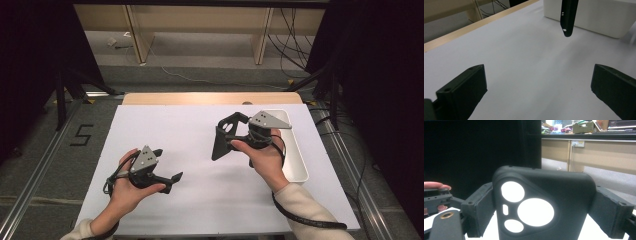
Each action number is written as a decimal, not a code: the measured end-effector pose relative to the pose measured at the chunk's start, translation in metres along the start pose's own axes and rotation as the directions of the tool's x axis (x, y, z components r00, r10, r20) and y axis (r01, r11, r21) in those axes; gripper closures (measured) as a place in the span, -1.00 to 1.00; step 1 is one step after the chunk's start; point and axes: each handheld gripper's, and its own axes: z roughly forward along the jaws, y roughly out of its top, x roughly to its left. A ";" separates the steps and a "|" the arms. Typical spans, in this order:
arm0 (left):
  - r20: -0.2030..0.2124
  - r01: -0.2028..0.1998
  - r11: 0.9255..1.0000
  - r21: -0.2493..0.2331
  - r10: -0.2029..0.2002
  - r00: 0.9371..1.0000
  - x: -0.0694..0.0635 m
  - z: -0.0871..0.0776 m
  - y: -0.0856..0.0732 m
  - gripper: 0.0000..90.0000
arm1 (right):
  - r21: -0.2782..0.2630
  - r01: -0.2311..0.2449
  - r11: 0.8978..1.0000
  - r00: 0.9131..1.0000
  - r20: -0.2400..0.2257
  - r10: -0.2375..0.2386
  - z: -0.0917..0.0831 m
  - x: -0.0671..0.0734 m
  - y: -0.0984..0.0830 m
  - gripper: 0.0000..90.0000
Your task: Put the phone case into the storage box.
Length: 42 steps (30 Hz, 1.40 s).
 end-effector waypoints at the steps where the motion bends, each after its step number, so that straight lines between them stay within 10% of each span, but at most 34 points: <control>1: 0.001 0.003 1.000 0.001 -0.003 1.000 0.000 0.000 0.000 -1.00 | -0.001 -0.001 1.000 1.000 0.001 0.001 0.000 0.000 0.000 -0.66; 42: 0.004 0.015 1.000 0.006 -0.015 1.000 0.003 -0.001 -0.003 -0.98 | -0.044 -0.034 0.998 0.993 0.109 0.039 -0.022 -0.041 0.012 -0.66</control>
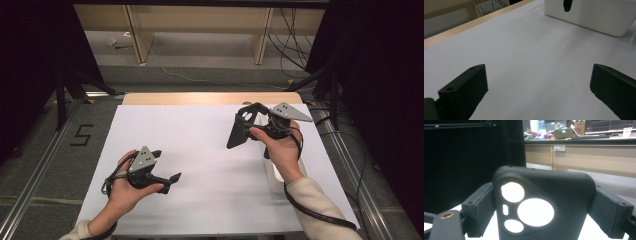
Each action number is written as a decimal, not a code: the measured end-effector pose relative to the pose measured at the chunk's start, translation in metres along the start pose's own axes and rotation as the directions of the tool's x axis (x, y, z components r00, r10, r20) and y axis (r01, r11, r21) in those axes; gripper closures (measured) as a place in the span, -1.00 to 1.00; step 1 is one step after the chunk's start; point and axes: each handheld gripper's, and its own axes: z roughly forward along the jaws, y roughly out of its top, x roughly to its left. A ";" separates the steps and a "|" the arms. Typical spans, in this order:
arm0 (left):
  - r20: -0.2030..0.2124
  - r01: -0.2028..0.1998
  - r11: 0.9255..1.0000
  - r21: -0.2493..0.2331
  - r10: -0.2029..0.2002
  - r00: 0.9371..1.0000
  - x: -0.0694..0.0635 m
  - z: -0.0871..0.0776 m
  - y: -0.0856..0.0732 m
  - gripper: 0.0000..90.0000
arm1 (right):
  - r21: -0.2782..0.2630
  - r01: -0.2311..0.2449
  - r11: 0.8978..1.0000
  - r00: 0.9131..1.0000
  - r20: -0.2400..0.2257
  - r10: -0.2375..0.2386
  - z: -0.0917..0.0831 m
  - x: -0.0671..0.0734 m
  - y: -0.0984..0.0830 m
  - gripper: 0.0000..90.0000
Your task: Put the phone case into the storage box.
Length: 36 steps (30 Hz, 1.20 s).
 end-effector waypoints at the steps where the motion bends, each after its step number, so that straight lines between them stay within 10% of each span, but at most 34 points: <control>1: 0.001 0.001 1.000 -0.001 -0.001 1.000 0.000 0.000 0.000 -0.98 | -0.002 -0.003 1.000 1.000 0.001 0.003 0.000 -0.001 0.000 -0.66; 36: 0.000 0.003 1.000 -0.006 -0.003 1.000 0.002 -0.001 0.001 -0.98 | -0.065 -0.020 0.998 0.996 0.083 0.026 -0.019 -0.028 0.015 -0.66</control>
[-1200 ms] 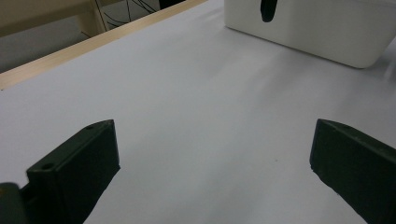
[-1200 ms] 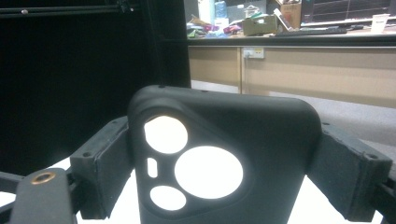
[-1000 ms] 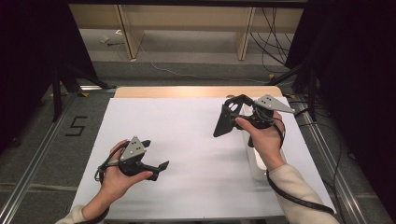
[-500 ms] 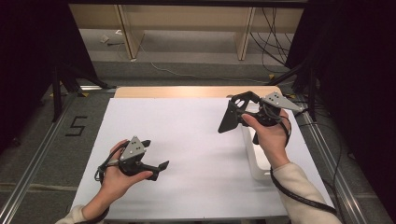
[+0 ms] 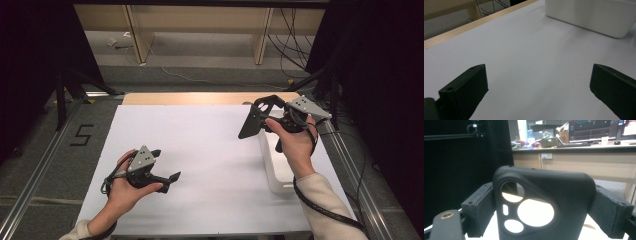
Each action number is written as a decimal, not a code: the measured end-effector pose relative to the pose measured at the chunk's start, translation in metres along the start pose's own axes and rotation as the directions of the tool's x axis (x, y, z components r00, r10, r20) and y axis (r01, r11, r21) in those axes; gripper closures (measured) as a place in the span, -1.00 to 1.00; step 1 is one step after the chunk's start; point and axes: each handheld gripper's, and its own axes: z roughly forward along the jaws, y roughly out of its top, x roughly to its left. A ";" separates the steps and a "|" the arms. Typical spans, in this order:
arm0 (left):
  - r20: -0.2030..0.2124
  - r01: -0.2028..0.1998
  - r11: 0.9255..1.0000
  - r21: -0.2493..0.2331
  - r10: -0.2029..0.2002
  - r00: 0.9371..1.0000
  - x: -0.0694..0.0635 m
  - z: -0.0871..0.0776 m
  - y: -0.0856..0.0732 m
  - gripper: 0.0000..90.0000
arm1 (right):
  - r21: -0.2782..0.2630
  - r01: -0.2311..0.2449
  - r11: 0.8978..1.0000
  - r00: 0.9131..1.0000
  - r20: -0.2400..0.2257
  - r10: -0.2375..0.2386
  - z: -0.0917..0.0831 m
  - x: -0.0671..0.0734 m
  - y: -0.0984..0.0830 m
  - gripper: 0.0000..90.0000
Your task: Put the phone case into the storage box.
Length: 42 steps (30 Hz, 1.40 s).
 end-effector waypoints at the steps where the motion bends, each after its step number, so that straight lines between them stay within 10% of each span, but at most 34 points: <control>1: 0.000 0.000 1.000 0.001 0.000 1.000 0.000 0.000 0.000 -0.98 | -0.001 -0.003 1.000 1.000 0.003 0.003 -0.001 -0.001 0.001 -0.66; 42: -0.005 0.005 1.000 -0.007 -0.006 1.000 0.001 0.000 0.000 -0.97 | -0.039 -0.009 0.999 0.997 0.082 0.013 -0.014 -0.023 0.009 -0.66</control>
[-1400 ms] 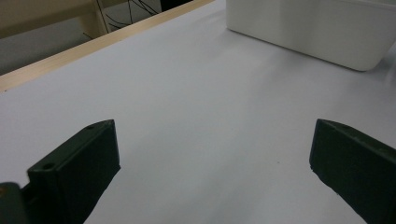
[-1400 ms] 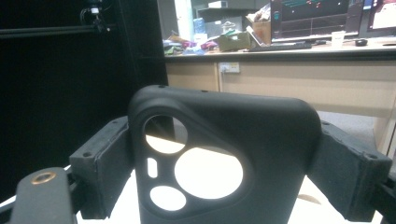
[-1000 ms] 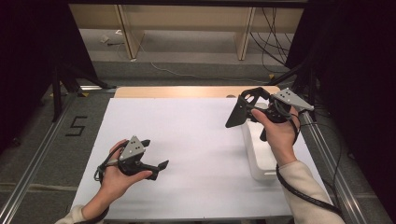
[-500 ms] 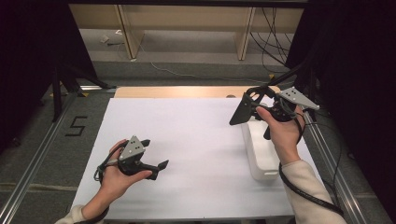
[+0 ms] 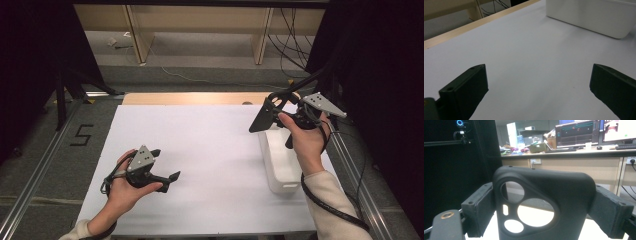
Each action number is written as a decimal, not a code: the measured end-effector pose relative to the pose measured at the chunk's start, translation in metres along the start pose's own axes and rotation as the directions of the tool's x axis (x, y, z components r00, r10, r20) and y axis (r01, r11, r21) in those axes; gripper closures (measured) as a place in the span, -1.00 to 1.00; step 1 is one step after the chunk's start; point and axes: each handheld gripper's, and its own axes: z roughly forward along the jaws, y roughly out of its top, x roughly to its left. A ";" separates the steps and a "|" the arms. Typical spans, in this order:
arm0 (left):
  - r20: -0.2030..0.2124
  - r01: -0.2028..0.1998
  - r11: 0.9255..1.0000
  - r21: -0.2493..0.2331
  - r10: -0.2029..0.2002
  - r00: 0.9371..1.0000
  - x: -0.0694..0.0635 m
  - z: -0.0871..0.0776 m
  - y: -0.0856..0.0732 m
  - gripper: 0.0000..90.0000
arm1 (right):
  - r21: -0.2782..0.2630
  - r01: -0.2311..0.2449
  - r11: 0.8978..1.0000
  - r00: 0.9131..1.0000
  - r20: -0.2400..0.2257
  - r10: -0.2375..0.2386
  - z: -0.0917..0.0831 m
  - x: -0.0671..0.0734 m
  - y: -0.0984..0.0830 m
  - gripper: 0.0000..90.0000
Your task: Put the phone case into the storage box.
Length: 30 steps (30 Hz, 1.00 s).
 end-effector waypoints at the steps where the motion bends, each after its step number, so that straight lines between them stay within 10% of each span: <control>1: 0.000 0.001 1.000 -0.001 -0.001 1.000 0.000 0.000 0.000 -0.97 | 0.001 -0.001 1.000 1.000 0.002 0.001 0.000 0.000 0.000 -0.66; 30: -0.006 -0.001 1.000 -0.007 0.001 1.000 0.000 -0.001 0.001 -0.97 | -0.013 -0.006 1.000 0.998 0.060 0.007 -0.007 -0.017 0.004 -0.66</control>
